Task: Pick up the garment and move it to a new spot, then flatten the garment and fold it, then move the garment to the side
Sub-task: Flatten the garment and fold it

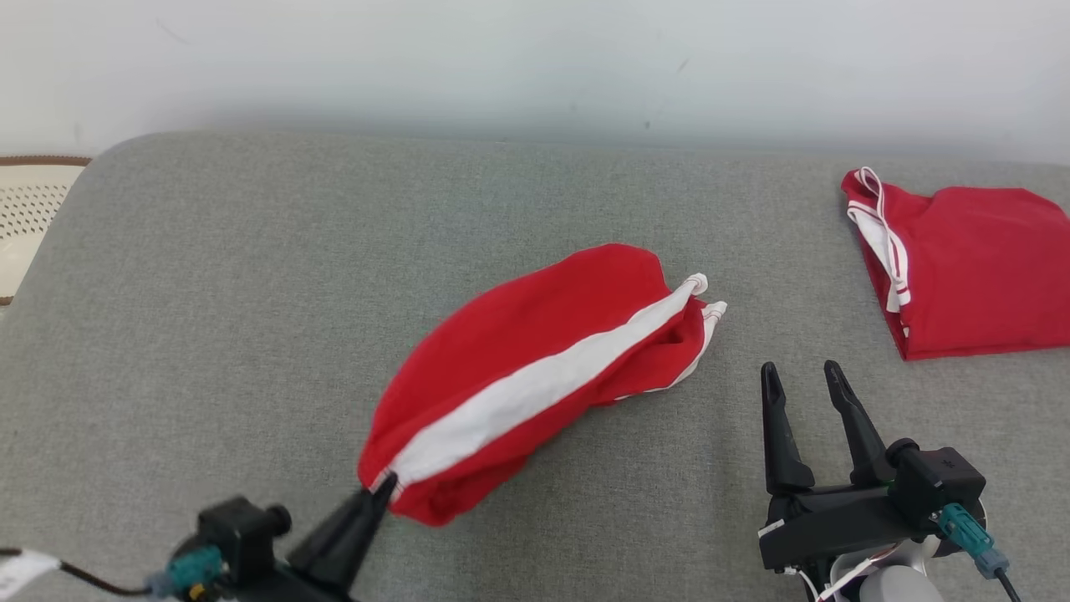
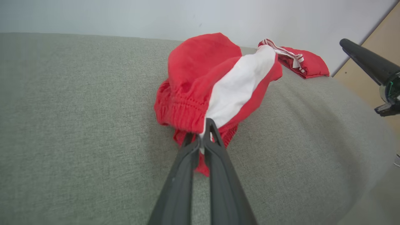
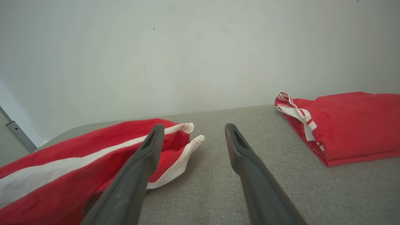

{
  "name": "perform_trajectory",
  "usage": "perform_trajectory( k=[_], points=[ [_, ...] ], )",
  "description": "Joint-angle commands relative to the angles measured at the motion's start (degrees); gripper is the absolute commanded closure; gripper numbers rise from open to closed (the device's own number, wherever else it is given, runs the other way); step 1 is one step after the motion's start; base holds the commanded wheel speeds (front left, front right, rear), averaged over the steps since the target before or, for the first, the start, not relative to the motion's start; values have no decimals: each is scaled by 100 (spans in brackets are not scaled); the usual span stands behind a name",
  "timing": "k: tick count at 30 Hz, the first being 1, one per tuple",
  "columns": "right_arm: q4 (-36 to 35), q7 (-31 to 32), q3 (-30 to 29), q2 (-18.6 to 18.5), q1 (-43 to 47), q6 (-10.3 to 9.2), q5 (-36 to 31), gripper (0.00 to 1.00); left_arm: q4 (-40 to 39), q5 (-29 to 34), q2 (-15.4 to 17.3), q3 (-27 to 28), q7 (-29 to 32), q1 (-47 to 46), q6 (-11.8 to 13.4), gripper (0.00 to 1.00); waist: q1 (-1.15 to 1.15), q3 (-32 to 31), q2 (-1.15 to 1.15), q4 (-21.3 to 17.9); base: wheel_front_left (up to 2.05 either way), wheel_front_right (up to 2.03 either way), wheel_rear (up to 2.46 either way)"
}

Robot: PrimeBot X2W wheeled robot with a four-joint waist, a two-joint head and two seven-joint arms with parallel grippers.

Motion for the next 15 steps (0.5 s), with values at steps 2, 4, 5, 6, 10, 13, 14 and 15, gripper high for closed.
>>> perform_trajectory(
  k=[2,4,5,6,10,13,14,15],
  points=[
    [20,-23,-25,-3,1,-2,-41,0,-16,-86,-56,-104,-52,248,-9,100,0,11,0,27,0,0,0],
    [34,-23,-49,-3,-10,-2,-55,0,37,-106,-96,-145,-98,336,-16,100,0,8,0,50,0,0,0],
    [39,-23,-53,-3,-19,-2,-49,0,78,-102,-108,-178,-95,383,-25,100,0,9,0,60,0,0,0],
    [43,-23,-60,-3,-27,-2,-58,0,132,-76,-106,-206,-99,429,-24,100,0,10,0,67,0,0,0],
    [55,-23,-63,-3,-64,-2,-85,0,402,29,-53,-229,-193,533,28,100,0,19,0,90,0,0,0],
    [58,-23,-63,-3,-75,-2,-90,0,541,-52,-64,-196,-230,610,-8,100,0,27,0,98,0,0,0],
    [59,-23,-68,-3,-79,-2,-94,0,615,-46,-18,-137,-258,600,4,100,0,31,0,103,0,0,0],
    [64,-23,-73,-3,-84,-2,-93,0,673,-31,27,-93,-282,600,15,100,0,35,0,106,0,0,0]
  ],
)
